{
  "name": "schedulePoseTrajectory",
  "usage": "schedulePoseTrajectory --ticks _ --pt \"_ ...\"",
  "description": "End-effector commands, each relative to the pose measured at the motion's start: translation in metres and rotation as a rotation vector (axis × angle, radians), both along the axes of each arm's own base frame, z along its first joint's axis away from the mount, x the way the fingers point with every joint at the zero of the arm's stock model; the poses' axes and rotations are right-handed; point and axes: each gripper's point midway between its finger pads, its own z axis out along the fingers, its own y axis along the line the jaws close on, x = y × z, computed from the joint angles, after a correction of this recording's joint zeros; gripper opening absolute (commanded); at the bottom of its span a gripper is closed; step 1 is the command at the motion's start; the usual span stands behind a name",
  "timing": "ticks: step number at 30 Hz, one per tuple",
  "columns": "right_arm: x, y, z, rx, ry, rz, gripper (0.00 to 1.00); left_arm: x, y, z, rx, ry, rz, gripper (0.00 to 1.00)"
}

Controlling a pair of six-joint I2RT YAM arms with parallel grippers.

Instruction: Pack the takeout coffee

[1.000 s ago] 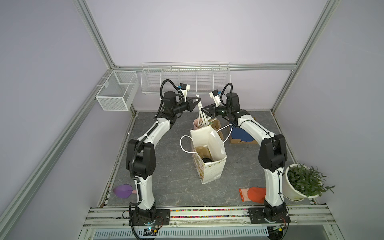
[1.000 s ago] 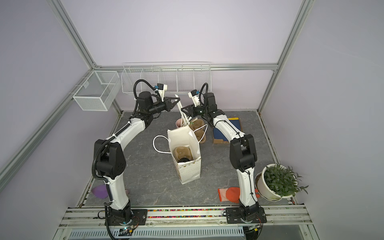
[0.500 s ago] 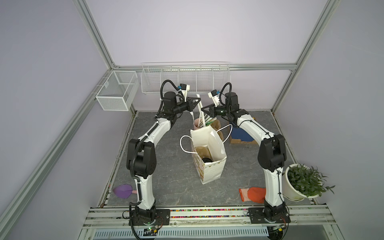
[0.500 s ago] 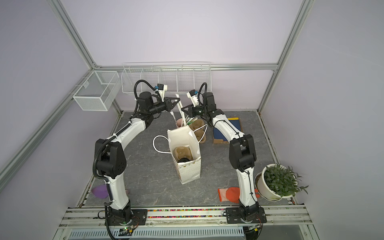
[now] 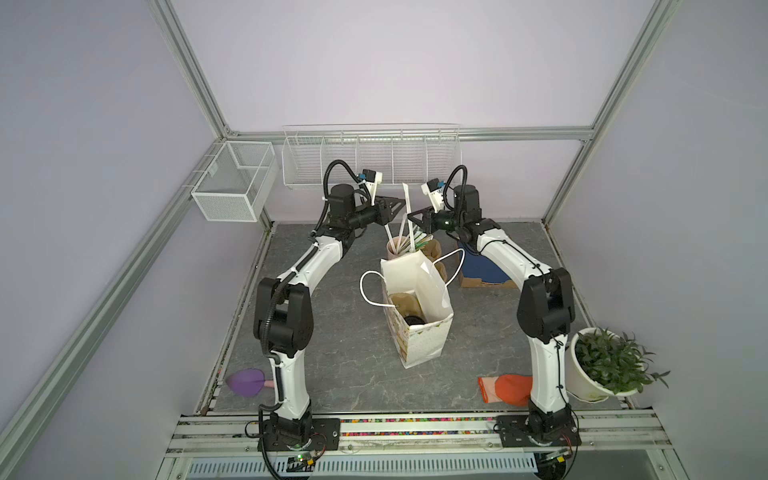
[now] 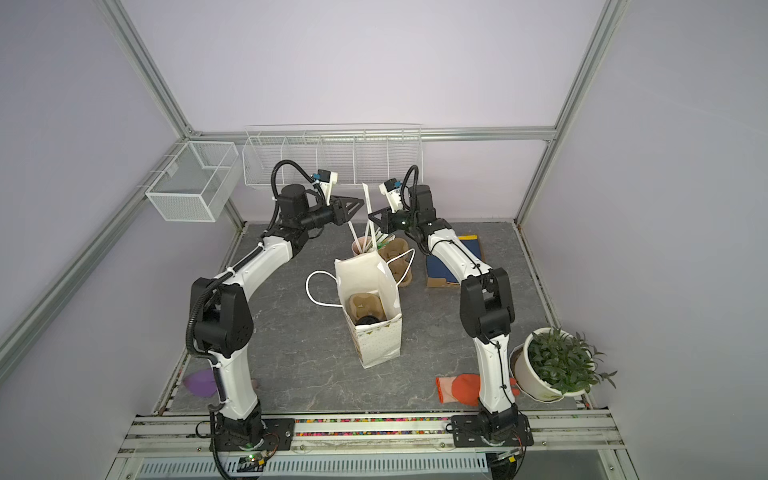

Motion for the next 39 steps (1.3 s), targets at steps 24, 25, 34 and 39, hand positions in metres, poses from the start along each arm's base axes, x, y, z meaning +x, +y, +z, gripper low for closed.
schedulePoseTrajectory --ticks 24,25,34,39 --pt "-0.223 -0.013 0.18 0.059 -0.441 0.047 0.09 -0.026 0.132 0.054 -0.209 0.112 0.643 0.66" --pt "-0.226 -0.011 0.17 0.048 -0.433 0.046 0.1 -0.029 0.135 0.049 -0.219 0.134 0.658 0.66" --pt "-0.23 0.004 0.097 0.032 -0.355 0.038 0.29 -0.047 0.146 0.008 -0.203 0.26 0.707 0.66" --pt "-0.225 0.005 0.104 0.035 -0.381 0.016 0.6 -0.049 0.142 -0.001 -0.167 0.279 0.7 0.67"
